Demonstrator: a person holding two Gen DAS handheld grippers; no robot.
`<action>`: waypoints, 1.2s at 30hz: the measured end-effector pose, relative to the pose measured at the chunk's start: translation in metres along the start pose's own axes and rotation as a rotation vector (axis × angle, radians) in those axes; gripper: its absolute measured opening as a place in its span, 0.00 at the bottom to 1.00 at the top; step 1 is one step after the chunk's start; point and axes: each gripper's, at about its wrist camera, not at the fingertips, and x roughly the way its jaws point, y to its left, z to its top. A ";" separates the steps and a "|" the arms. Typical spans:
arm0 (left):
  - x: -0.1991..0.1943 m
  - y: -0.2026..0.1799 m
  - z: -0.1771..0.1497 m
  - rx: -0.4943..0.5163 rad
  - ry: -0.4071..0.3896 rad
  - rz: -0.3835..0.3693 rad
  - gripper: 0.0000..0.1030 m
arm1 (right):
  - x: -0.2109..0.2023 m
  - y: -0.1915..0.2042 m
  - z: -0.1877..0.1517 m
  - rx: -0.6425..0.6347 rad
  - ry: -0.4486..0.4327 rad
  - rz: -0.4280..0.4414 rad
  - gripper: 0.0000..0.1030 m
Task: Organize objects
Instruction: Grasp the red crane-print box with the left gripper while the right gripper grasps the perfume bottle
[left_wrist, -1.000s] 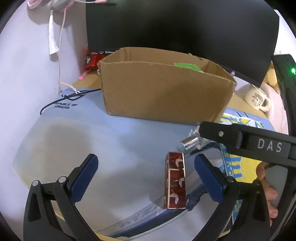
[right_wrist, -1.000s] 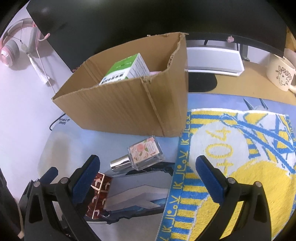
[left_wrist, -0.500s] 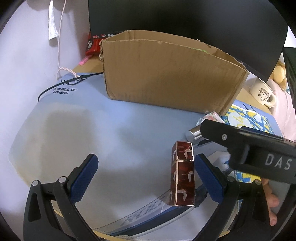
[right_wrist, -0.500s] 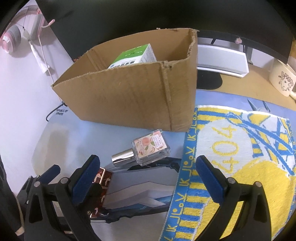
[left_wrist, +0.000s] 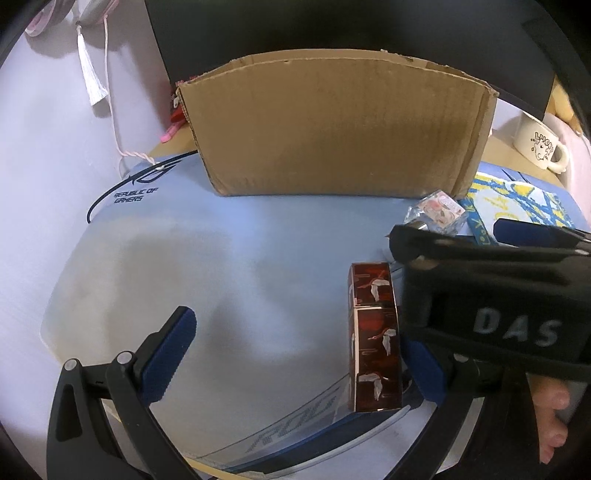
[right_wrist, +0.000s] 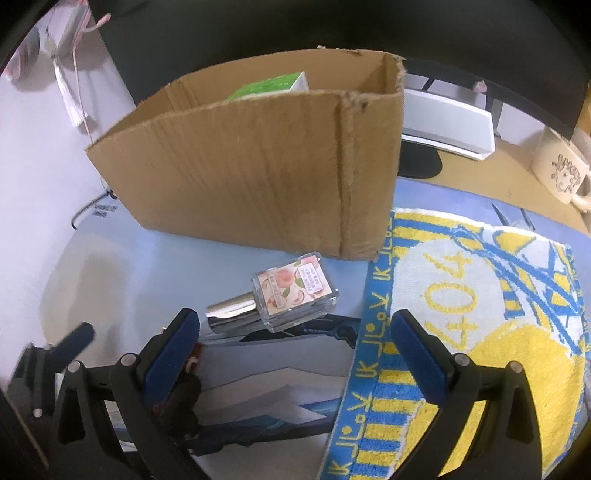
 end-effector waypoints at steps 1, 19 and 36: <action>0.000 0.001 -0.001 -0.003 -0.007 -0.003 1.00 | 0.002 0.002 -0.001 -0.011 0.003 -0.006 1.00; -0.005 0.006 -0.022 -0.116 -0.105 -0.013 1.00 | 0.014 0.022 -0.002 -0.108 -0.005 -0.107 1.00; -0.014 0.002 -0.023 0.013 -0.138 -0.112 0.24 | 0.018 0.026 0.003 -0.097 0.004 -0.107 1.00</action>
